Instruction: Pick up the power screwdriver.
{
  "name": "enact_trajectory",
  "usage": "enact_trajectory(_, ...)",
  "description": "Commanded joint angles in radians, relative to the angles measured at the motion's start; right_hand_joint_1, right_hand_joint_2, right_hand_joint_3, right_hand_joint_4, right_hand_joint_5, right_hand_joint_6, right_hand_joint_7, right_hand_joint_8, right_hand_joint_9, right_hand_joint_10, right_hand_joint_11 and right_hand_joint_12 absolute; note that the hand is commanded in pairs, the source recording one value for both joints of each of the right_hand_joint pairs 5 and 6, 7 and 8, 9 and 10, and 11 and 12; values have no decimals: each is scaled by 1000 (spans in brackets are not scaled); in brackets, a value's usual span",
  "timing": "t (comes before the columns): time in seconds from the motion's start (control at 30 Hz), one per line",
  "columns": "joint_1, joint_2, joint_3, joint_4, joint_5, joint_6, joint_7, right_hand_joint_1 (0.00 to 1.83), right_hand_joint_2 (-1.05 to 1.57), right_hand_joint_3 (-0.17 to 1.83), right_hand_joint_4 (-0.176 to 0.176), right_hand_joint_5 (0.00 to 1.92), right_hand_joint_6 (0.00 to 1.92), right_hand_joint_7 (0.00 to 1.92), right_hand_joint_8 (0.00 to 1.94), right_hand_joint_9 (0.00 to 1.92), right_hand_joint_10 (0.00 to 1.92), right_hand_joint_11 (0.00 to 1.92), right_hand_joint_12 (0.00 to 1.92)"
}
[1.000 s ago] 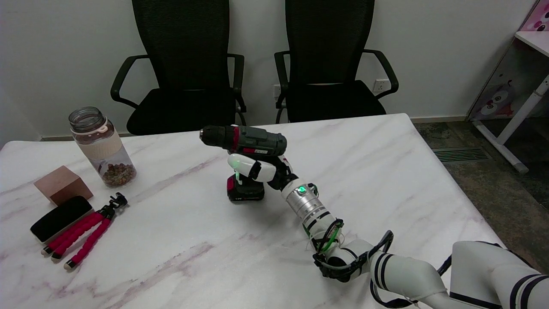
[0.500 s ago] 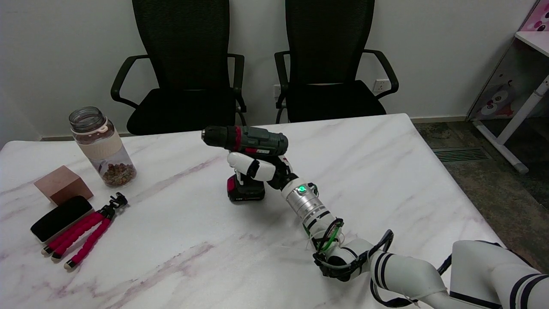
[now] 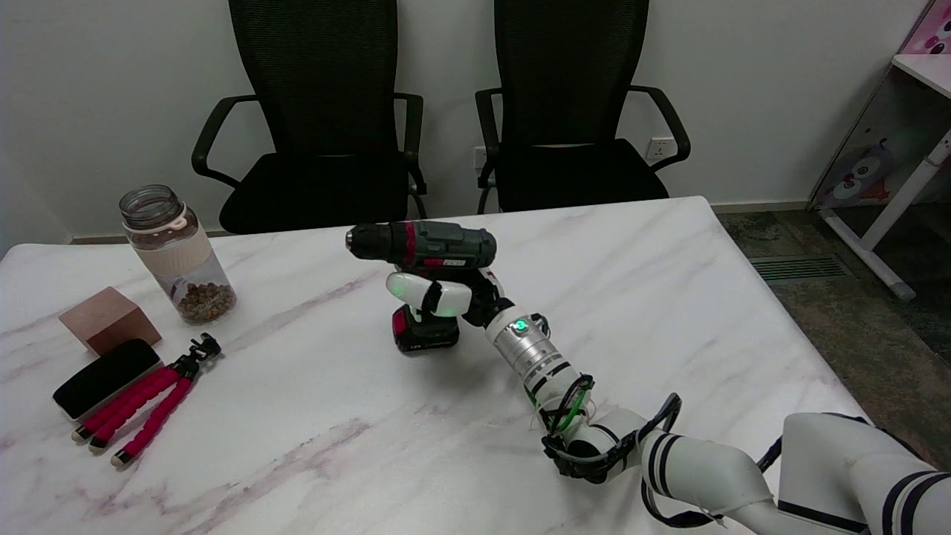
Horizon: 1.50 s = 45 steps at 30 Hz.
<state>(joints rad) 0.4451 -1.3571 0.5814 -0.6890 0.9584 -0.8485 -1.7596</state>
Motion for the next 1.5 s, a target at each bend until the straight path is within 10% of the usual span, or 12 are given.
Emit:
enact_trajectory(0.03, 37, -3, 0, 9, -56, 56, -8, 1037, 396, 864, 5, 1183, 1183, 1183, 1183, 1601, 1601, 1483, 1483)
enact_trajectory(0.3, 53, -4, 0, 10, -80, 87, -9, 1171, 854, 1018, 4, 1193, 1193, 1193, 1193, 1693, 1693, 1460, 1460)
enact_trajectory(0.8, 68, -3, -2, 9, -81, 109, -1, 1088, 796, 1364, 32, 1590, 1590, 1590, 1590, 1788, 1788, 1565, 1565)
enact_trajectory(0.83, 70, -1, -5, 9, -81, 109, -1, 1046, 627, 1435, 176, 1597, 1597, 1597, 1597, 1799, 1799, 1579, 1579)
enact_trajectory(1.2, 96, 6, -11, 8, -96, 120, -2, 922, -122, 735, 176, 1639, 1639, 1639, 1639, 1907, 1907, 1706, 1706)
enact_trajectory(1.5, 117, 7, -10, 9, -122, 126, -9, 1039, 119, 859, 176, 1673, 1673, 1673, 1673, 1920, 1920, 1724, 1724)
